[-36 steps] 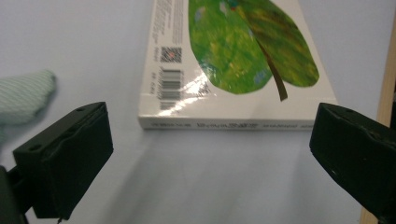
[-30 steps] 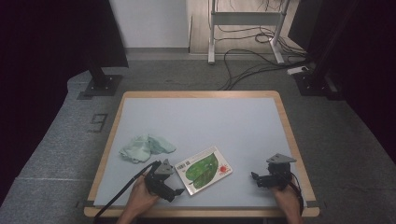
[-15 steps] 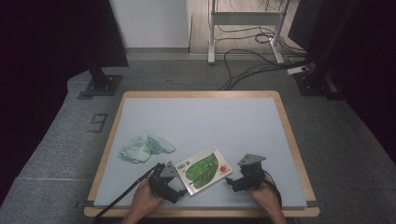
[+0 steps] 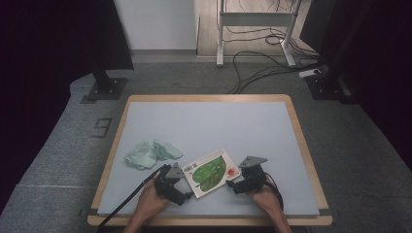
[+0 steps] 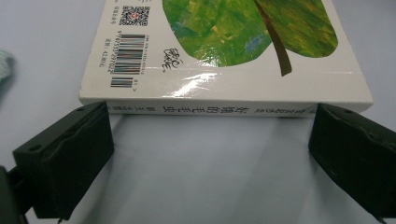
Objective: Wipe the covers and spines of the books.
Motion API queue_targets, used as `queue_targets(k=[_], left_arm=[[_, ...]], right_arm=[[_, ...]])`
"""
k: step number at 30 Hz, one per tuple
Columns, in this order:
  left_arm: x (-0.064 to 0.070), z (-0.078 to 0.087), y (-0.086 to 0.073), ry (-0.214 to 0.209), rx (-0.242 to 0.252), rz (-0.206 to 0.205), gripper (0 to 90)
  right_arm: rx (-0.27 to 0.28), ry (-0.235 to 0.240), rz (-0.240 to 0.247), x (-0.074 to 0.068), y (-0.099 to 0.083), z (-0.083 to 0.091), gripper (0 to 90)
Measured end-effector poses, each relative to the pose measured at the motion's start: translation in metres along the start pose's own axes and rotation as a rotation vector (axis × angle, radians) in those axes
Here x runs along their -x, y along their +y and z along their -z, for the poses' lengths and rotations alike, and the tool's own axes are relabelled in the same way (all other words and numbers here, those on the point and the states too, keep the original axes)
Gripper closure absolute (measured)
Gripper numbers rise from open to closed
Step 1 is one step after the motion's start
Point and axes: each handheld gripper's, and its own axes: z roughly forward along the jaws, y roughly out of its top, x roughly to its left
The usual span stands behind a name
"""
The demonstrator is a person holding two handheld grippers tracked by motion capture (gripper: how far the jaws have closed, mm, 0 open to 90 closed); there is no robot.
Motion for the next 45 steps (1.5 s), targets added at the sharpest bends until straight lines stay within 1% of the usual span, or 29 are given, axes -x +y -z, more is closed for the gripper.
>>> queue_targets(k=[4,6,11,12,14,15,18,23,26,27,30,33,34,38,43,45], left_arm=[[-0.014,-0.002,0.002,-0.007,0.001,-0.010,0.0],[-0.016,-0.002,0.002,-0.006,0.001,-0.009,0.0],[-0.015,-0.002,0.002,0.000,-0.001,-0.011,0.0],[-0.014,-0.002,0.002,0.003,-0.001,-0.011,0.0],[-0.014,-0.002,0.002,0.003,-0.001,-0.011,0.0],[-0.014,-0.002,0.002,0.003,-0.001,-0.010,0.0],[-0.014,-0.002,0.002,0.004,-0.001,-0.009,0.0],[-0.014,-0.002,0.002,0.004,0.000,-0.008,0.0],[-0.014,-0.002,0.002,0.004,0.001,-0.008,0.0],[-0.014,-0.002,0.001,0.005,0.001,-0.007,0.0],[-0.014,-0.002,0.001,0.005,0.001,-0.007,0.0],[-0.014,-0.002,0.001,0.006,0.001,-0.006,0.0],[-0.014,-0.002,0.001,0.006,0.002,-0.006,0.0],[-0.014,-0.002,0.001,0.007,0.002,-0.006,0.0],[-0.014,-0.002,0.001,0.007,0.002,-0.005,0.0],[-0.014,-0.002,0.001,0.007,0.002,-0.005,0.0]], right_arm=[[-0.007,-0.002,-0.007,0.007,0.009,-0.009,4.8],[-0.008,0.003,-0.006,0.010,0.011,-0.012,4.3],[-0.011,0.008,-0.002,0.011,0.012,-0.012,4.5],[-0.024,0.012,-0.010,0.010,0.014,-0.012,2.3],[-0.020,0.046,-0.025,0.010,0.016,-0.012,0.0],[-0.018,0.052,-0.026,0.009,0.018,-0.013,0.0],[-0.028,0.041,-0.006,0.009,0.026,-0.018,0.0],[-0.035,0.043,-0.002,0.012,0.039,-0.030,0.0],[-0.036,0.056,-0.010,0.013,0.043,-0.035,0.0],[-0.037,0.060,-0.015,0.014,0.048,-0.041,0.0],[-0.038,0.066,-0.020,0.016,0.051,-0.044,0.0],[-0.042,0.084,-0.031,0.018,0.056,-0.051,0.0],[-0.046,0.086,-0.040,0.018,0.057,-0.052,0.0],[-0.042,0.100,-0.047,0.019,0.058,-0.054,0.0],[-0.034,0.095,-0.062,0.018,0.057,-0.054,0.0],[-0.030,0.102,-0.078,0.018,0.058,-0.052,0.0]])
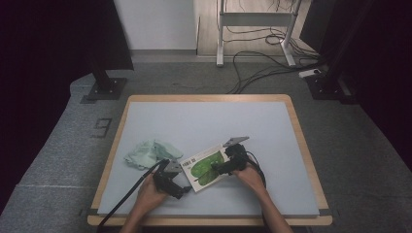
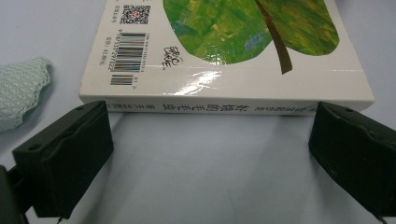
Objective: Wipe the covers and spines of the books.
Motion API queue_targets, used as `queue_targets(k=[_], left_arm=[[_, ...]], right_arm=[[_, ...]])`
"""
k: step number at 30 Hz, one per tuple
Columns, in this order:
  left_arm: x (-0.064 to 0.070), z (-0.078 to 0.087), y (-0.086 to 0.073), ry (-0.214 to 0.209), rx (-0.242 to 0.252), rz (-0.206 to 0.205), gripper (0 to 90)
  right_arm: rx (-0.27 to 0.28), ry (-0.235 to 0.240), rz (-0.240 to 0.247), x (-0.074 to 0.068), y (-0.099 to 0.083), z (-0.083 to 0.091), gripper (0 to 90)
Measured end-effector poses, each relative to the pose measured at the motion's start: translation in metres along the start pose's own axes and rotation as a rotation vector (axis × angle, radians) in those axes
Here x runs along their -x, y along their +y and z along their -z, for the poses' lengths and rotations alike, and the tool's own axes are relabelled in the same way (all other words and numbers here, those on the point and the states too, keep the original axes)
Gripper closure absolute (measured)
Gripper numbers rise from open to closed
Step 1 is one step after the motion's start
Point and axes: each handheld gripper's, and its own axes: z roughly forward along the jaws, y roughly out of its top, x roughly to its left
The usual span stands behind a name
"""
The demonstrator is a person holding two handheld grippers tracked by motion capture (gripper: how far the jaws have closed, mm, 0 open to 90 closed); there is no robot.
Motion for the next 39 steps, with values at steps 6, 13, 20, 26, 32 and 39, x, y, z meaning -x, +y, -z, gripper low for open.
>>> queue_targets(k=[6,13,20,26,32,39], left_arm=[[0.000,0.000,0.000,0.001,0.000,0.002,0.0],[0.000,0.000,0.000,0.001,0.000,0.002,0.0],[0.000,0.000,0.000,0.001,0.001,0.003,0.0],[0.000,0.000,0.000,0.001,0.001,0.004,0.0],[0.000,0.000,0.000,0.001,0.000,0.003,0.0],[0.000,0.000,0.000,0.002,0.001,0.005,0.0]], right_arm=[[0.034,0.028,-0.033,0.001,0.003,0.008,0.0],[0.056,0.023,-0.040,-0.002,0.007,0.017,0.0],[0.071,0.016,-0.046,-0.007,0.006,0.025,0.0],[0.094,0.030,-0.072,-0.008,0.004,0.029,0.0],[0.100,0.038,-0.080,-0.009,0.001,0.033,0.0],[0.053,0.115,-0.069,-0.014,-0.002,0.031,0.2]])
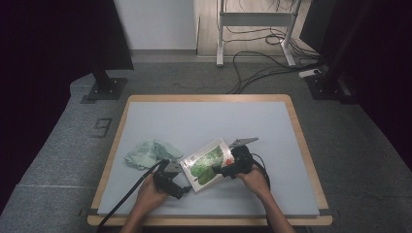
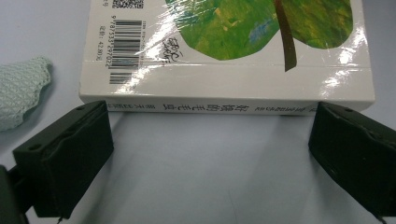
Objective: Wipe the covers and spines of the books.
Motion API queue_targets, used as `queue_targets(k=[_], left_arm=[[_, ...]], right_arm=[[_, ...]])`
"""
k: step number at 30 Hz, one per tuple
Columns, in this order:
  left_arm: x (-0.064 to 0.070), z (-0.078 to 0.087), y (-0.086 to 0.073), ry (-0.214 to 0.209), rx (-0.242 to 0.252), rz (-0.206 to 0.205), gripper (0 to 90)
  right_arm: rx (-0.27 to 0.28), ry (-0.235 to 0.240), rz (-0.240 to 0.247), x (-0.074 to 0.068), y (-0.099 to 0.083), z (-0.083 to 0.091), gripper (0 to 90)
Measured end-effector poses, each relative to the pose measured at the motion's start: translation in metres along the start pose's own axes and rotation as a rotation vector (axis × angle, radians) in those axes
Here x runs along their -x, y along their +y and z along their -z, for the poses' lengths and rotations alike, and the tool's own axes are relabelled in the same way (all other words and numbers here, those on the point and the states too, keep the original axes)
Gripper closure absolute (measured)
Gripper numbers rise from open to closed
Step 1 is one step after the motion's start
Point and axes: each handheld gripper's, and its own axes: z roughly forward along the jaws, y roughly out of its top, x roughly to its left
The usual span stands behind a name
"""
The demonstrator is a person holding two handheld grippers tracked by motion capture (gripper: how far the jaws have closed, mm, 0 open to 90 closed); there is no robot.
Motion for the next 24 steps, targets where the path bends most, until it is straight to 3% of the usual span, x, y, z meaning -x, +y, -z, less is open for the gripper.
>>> queue_targets(k=[8,12,19,24], left_arm=[[0.000,0.000,0.000,0.000,0.000,0.000,0.0],[0.000,0.000,0.000,0.000,0.000,0.000,0.0],[0.000,0.000,0.000,0.002,0.000,0.001,0.0],[0.000,0.000,0.000,0.003,-0.001,0.001,0.0]], right_arm=[[-0.027,-0.028,0.046,0.007,0.014,0.000,8.8],[-0.035,0.007,0.046,0.014,0.024,-0.002,14.9],[-0.034,-0.012,0.097,0.020,0.034,-0.002,38.3],[0.034,0.043,0.112,0.024,0.031,0.008,51.8]])
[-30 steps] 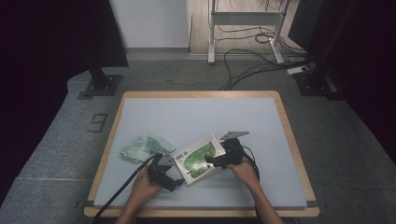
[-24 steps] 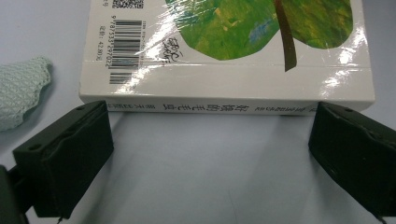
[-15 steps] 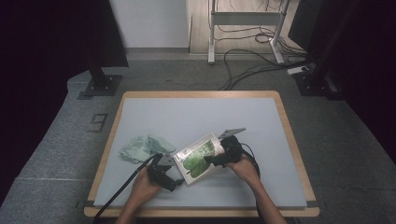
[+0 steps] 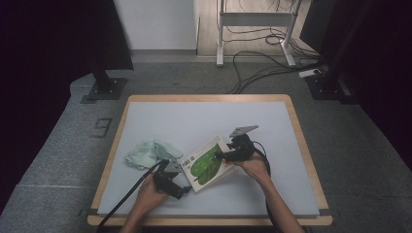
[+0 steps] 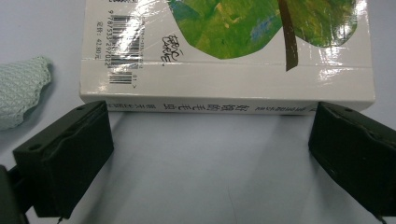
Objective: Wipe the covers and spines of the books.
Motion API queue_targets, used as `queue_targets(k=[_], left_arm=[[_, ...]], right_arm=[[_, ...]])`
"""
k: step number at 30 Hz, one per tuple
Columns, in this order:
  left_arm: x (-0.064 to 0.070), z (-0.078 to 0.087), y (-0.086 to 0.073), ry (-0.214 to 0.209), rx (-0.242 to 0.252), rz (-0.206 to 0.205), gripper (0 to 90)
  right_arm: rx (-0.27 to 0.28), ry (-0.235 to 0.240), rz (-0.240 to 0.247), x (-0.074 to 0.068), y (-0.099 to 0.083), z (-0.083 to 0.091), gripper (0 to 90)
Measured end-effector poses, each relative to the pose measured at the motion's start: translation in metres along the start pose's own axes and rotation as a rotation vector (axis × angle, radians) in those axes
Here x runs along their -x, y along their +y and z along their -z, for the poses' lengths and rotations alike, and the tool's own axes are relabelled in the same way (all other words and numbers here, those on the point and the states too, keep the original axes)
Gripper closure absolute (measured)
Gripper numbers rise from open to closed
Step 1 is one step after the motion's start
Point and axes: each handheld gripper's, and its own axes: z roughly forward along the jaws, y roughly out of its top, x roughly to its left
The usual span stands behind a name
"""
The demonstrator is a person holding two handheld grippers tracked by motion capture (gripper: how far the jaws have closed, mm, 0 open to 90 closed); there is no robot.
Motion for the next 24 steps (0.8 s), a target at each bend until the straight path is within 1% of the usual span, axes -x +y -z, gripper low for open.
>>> queue_targets(k=[3,5,9,12,13,15,16,17,19,22,23,24], left_arm=[[0.000,0.000,0.000,0.000,0.000,0.001,0.0],[0.000,0.000,0.000,0.001,0.000,0.001,0.0],[0.000,0.000,0.000,0.001,0.000,0.002,0.0],[0.000,0.001,0.000,0.001,-0.002,0.001,0.0],[0.000,0.001,0.000,0.000,-0.002,0.000,0.0],[0.000,0.001,0.000,-0.006,-0.007,-0.003,0.0],[0.001,0.002,0.000,-0.008,-0.008,-0.003,0.0],[0.001,0.002,0.000,-0.011,-0.009,-0.004,0.0],[0.001,0.002,0.001,-0.021,-0.007,0.006,0.0],[-0.001,0.002,0.002,-0.055,0.007,0.032,0.0],[-0.001,0.002,0.002,-0.055,0.007,0.032,0.0],[-0.002,0.002,0.003,-0.063,0.010,0.041,0.0]], right_arm=[[0.043,0.025,0.029,-0.001,-0.002,0.006,58.2],[0.066,0.029,0.049,-0.002,-0.003,0.009,60.6],[0.090,0.047,0.069,-0.003,-0.005,0.014,64.3],[0.108,0.071,0.087,-0.002,-0.008,0.019,66.6],[0.108,0.071,0.087,-0.002,-0.008,0.019,66.6],[0.125,0.096,0.100,-0.003,-0.010,0.024,68.5],[0.129,0.091,0.103,-0.003,-0.010,0.026,68.5],[0.119,0.075,0.107,-0.004,-0.011,0.027,68.5],[0.116,0.074,0.108,-0.004,-0.012,0.028,68.5],[0.130,0.087,0.110,-0.003,-0.015,0.029,68.9],[0.134,0.090,0.109,-0.002,-0.015,0.029,69.0],[0.134,0.093,0.110,-0.002,-0.016,0.030,69.2]])
